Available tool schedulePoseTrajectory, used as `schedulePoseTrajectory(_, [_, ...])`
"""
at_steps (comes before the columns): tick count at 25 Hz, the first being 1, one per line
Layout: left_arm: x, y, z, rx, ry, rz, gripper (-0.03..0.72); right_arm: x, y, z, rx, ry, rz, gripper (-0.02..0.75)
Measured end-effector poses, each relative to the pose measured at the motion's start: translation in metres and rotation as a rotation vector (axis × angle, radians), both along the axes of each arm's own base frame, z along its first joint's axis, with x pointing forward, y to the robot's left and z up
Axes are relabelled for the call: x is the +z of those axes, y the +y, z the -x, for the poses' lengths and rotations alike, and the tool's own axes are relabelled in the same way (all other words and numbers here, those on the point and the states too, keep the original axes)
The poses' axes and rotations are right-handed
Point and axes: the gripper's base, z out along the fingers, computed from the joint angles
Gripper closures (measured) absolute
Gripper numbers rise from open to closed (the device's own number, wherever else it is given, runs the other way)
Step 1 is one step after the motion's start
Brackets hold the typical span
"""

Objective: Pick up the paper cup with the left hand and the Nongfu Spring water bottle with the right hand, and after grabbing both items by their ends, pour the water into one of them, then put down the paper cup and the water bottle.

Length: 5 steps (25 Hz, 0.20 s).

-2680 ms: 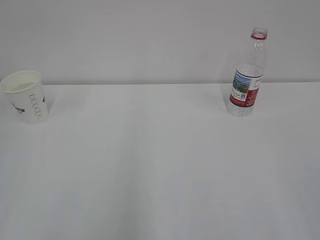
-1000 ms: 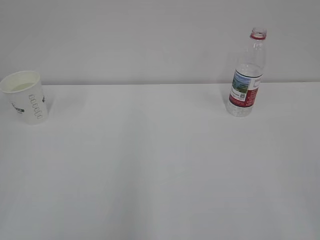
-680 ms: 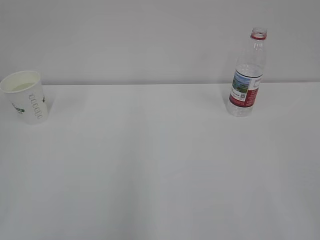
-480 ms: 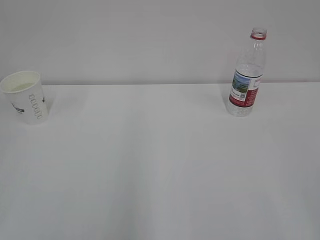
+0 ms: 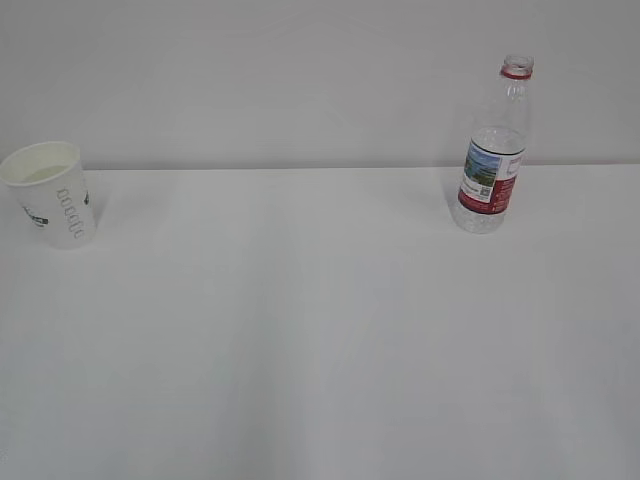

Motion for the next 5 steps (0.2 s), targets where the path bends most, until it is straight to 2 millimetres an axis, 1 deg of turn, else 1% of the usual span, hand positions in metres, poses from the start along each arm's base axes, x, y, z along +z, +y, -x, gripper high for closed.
schedulePoseTrajectory(5, [0.0, 0.0, 0.0, 0.0, 0.0, 0.0, 0.172, 0.0, 0.0, 0.0, 0.0, 0.0, 0.0, 0.149])
